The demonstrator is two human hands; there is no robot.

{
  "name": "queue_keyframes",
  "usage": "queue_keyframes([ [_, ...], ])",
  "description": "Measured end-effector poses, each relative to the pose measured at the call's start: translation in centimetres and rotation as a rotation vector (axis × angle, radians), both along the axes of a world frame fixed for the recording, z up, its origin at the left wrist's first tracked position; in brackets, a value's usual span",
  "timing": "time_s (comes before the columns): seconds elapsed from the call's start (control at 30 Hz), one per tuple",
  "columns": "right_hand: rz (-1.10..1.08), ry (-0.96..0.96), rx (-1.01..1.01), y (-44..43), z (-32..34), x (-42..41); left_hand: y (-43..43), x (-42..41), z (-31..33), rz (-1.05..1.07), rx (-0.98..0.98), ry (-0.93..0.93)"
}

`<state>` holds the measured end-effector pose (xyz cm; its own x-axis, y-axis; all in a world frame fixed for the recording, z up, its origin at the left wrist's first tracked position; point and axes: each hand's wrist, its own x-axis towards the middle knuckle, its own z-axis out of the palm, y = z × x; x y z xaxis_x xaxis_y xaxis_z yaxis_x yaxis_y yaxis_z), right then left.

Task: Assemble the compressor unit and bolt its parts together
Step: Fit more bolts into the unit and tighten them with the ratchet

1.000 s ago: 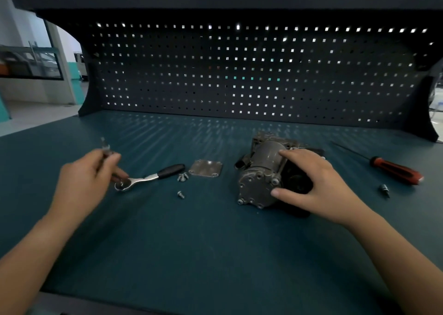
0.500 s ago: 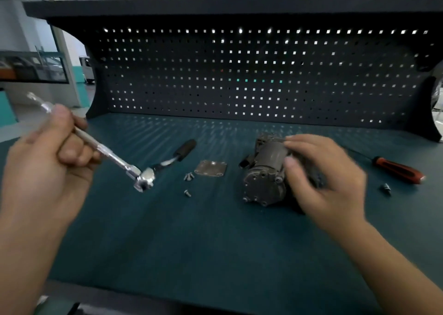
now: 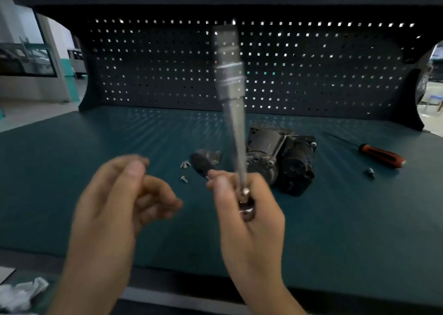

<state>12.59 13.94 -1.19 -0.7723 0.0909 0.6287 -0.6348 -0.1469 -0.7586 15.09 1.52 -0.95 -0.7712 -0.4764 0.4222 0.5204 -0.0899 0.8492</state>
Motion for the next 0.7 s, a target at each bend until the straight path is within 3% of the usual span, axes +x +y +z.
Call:
queue_keyframes([
  [0.07,0.284,-0.229,-0.29,0.3,0.4,0.1,0.6,-0.2,-1.3,-0.062,0.172,-0.1],
  [0.17,0.721,-0.453,-0.622,-0.3,0.6,0.9,1.6,-0.6,-1.3,-0.351,0.364,-0.233],
  [0.27,0.867,-0.669,-0.746,-1.9,-0.3,1.9,2.3,-1.0,0.0,-0.395,0.557,-0.151],
  [0.4,0.726,-0.845,-0.559,-1.8,-1.0,0.9,1.8,-1.4,-0.1,-0.185,0.577,-0.032],
  [0.53,0.611,-0.947,-0.431,-0.3,-2.3,-0.6,0.9,-0.8,0.1,-0.229,0.576,0.034],
  [0.7,0.636,-0.801,-0.387,1.9,-1.9,-1.6,1.6,-0.4,0.2,-0.242,0.484,0.096],
])
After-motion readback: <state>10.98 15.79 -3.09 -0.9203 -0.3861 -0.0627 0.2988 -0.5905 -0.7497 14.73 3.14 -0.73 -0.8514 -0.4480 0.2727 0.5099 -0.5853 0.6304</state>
